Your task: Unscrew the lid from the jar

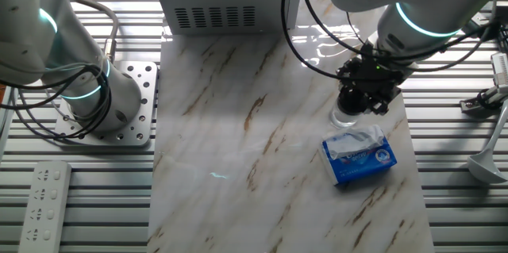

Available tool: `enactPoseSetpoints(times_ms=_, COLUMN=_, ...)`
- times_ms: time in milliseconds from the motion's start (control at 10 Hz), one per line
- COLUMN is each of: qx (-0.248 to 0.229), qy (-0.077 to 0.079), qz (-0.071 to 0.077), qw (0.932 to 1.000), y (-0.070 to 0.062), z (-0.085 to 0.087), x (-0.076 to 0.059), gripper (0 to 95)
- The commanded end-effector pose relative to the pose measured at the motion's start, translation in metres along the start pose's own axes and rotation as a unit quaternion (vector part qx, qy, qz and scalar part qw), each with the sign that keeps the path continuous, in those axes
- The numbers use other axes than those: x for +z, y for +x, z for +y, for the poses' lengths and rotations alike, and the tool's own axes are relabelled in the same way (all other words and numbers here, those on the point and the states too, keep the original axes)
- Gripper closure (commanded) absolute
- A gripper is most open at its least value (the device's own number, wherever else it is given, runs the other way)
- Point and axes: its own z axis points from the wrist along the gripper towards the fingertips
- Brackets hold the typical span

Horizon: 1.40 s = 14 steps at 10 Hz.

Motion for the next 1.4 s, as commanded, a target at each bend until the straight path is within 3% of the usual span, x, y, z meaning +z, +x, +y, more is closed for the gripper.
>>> enactPoseSetpoints(times_ms=100, qx=-0.023, qy=0.002, qz=0.0, qw=0.9997, y=-0.0001, z=0.0003, x=0.0017, gripper=57.0)
enactPoseSetpoints(times_ms=800, qx=-0.111, qy=0.011, qz=0.001, qw=0.9938, y=-0.0004, z=0.0005, x=0.0021, gripper=57.0)
enactPoseSetpoints(times_ms=1200, qx=-0.18, qy=0.015, qz=0.006, qw=0.9835, y=-0.0004, z=0.0005, x=0.0021, gripper=57.0)
enactPoseSetpoints(times_ms=1400, qx=-0.229, qy=0.016, qz=0.008, qw=0.9734, y=-0.0004, z=0.0005, x=0.0022, gripper=57.0)
